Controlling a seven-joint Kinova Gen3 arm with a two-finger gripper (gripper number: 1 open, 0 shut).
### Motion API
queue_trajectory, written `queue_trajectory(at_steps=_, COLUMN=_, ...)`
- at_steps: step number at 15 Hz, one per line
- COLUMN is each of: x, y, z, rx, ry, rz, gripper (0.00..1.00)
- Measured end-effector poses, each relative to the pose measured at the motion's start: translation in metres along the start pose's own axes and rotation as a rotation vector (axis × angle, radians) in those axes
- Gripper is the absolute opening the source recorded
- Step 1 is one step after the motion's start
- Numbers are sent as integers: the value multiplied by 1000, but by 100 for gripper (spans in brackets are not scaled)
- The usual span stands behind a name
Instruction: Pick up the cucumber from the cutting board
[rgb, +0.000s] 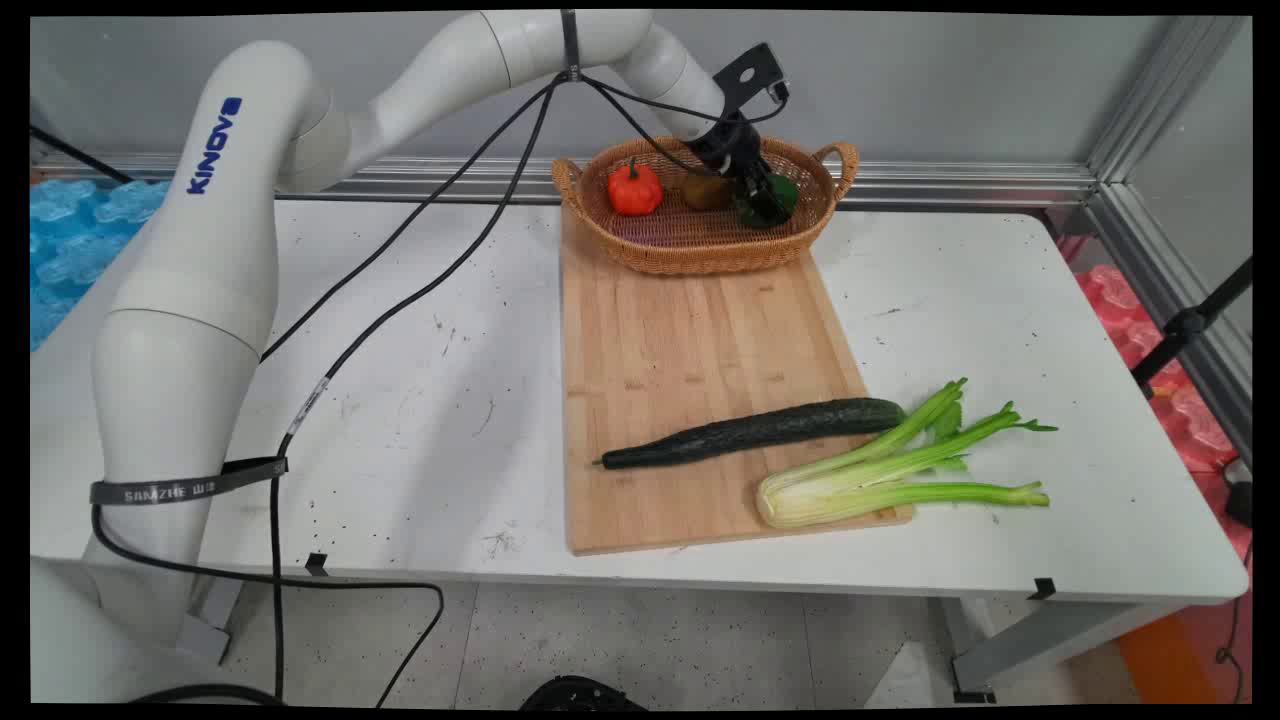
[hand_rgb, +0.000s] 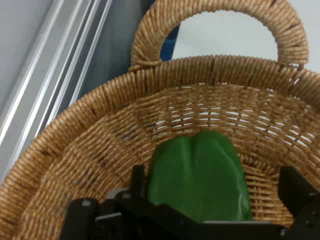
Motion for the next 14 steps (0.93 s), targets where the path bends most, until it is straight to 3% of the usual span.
queue_trajectory(at_steps=7, x=21, y=10, z=-29, rx=2, ry=22, rz=-18, gripper=100)
queue_trajectory(at_steps=10, x=33, y=23, z=-51, rx=-5, ry=28, rz=-29, gripper=100)
queue_trajectory(at_steps=14, x=49, y=56, z=-89, rx=-37, ry=19, rz=-40, gripper=100)
